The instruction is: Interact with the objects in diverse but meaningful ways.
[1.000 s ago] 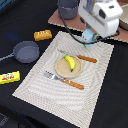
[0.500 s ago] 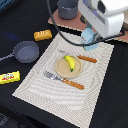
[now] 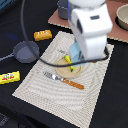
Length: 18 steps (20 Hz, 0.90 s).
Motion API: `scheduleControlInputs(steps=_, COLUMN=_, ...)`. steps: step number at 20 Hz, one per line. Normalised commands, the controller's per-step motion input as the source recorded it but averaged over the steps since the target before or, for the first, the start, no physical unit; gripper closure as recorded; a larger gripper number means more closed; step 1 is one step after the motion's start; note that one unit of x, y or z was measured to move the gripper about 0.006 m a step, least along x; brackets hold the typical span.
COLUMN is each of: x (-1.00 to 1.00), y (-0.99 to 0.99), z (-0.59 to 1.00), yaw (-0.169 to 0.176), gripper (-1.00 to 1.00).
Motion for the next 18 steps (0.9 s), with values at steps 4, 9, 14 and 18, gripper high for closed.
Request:
scheduleControlInputs(steps=4, x=-0.04, y=-1.0, z=-0.04, yaw=0.0, gripper=1.0)
scheduleControlInputs(steps=9, x=-0.01, y=-0.83, z=-0.17, yaw=0.0, gripper=1.0)
scheduleControlInputs(steps=14, x=0.0, y=-0.36, z=-0.28, yaw=0.012, gripper=1.0)
scheduleControlInputs(steps=18, x=0.0, y=-0.17, z=-0.33, yaw=0.027, gripper=1.0)
